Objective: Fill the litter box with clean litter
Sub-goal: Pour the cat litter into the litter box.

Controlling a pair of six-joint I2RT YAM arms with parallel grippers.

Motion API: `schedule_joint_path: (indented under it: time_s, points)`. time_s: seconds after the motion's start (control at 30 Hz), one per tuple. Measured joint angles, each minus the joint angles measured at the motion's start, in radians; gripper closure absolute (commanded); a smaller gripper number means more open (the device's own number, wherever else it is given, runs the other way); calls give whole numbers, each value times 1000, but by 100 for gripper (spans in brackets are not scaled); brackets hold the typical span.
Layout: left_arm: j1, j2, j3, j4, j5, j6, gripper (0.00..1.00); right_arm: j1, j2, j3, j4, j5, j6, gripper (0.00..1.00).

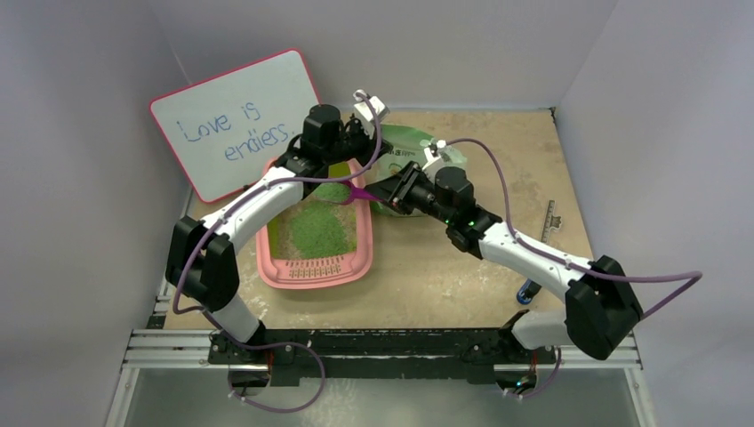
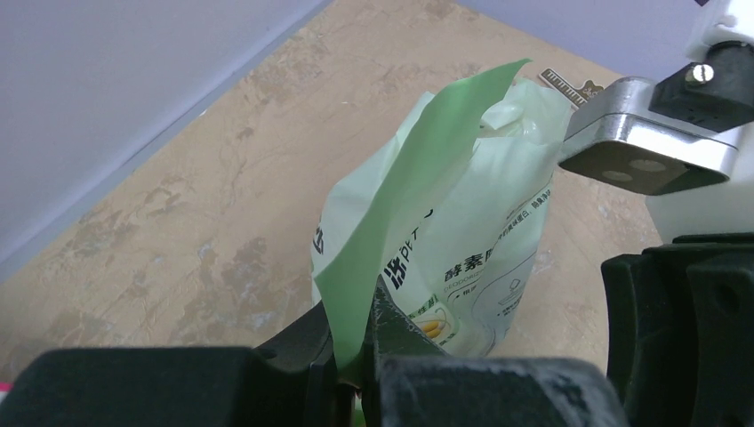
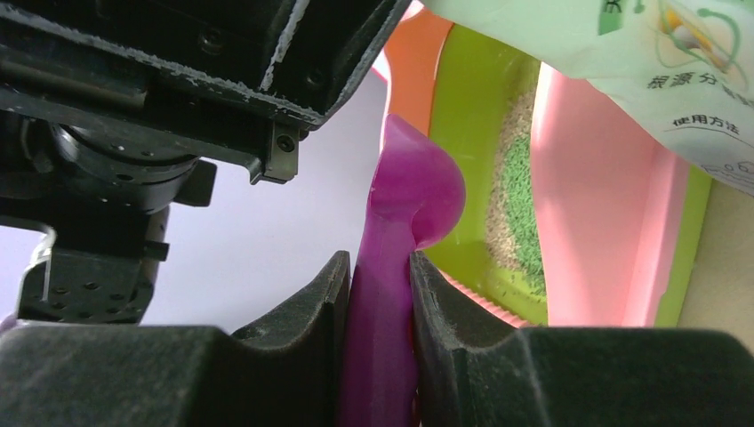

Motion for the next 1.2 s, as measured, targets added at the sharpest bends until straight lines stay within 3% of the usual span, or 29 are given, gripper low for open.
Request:
schedule_joint_path:
  time_s: [0.63, 1.2]
  points:
    - [5, 1, 0, 3, 3, -10, 100, 163, 87, 275, -356, 358, -353, 100]
    - [13, 1, 0, 0, 8, -8, 100, 207, 125, 276, -276, 410, -682, 100]
